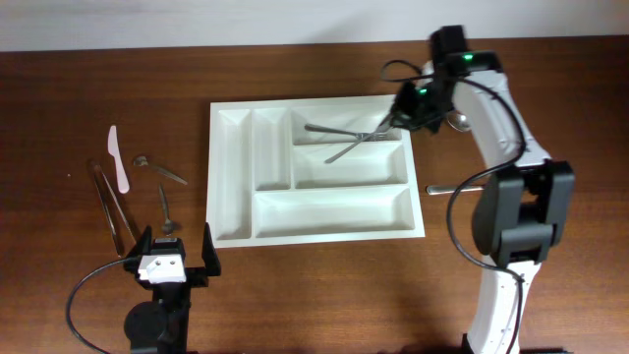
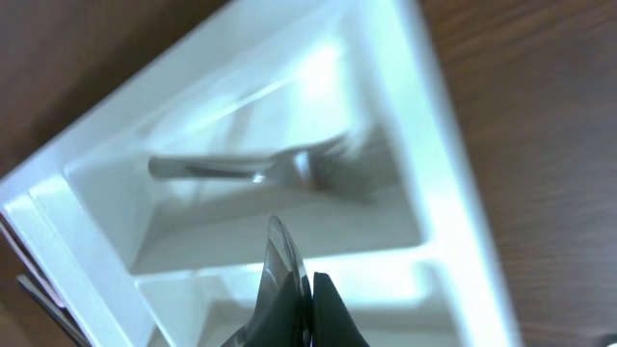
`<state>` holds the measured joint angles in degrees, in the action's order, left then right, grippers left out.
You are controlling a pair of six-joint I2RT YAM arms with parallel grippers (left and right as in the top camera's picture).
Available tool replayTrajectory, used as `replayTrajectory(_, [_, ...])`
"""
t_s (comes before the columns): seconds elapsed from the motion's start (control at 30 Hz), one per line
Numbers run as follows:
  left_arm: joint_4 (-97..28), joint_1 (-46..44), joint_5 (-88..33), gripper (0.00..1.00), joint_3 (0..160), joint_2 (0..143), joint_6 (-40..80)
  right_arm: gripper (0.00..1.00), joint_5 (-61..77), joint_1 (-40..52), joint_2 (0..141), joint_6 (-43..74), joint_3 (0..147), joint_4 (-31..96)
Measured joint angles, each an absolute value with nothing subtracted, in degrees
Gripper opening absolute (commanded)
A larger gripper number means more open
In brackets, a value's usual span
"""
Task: Pack container
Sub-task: 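Carry the spoon left and release it into the tray's middle compartment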
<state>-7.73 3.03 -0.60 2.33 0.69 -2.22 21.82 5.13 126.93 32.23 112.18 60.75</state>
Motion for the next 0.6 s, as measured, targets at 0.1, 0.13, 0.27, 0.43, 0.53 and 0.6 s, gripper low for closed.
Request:
replayTrajectory(0.1, [-7.7,3.0,-0.6,0.99,2.3,0.7,-2.2,0.04,19.0,8.4,126.9,34.9,112.2,62.6])
replayTrajectory(0.13, [-7.7,3.0,-0.6,0.99,2.3,0.7,-2.2,0.04,17.9,9.0,126.9,35.7,112.2,63.6])
replayTrajectory(0.27, [-7.7,3.0,-0.6,0.99,2.3,0.7,-2.2,0.04,14.7,9.5,126.9,37.9,112.2,67.4])
replayTrajectory(0.43, [-7.7,3.0,-0.6,0.99,2.3,0.7,-2.2,0.04,12.7,9.5,126.9,40.8,112.2,70.9])
replayTrajectory(0.53, [-7.7,3.0,-0.6,0.99,2.3,0.7,-2.2,0.04,11.9,10.2,126.9,43.3,112.2,71.1])
replayTrajectory(0.6, [-7.7,3.0,-0.6,0.99,2.3,0.7,-2.2,0.04,11.5,11.2,126.9,45.3,112.2,71.5])
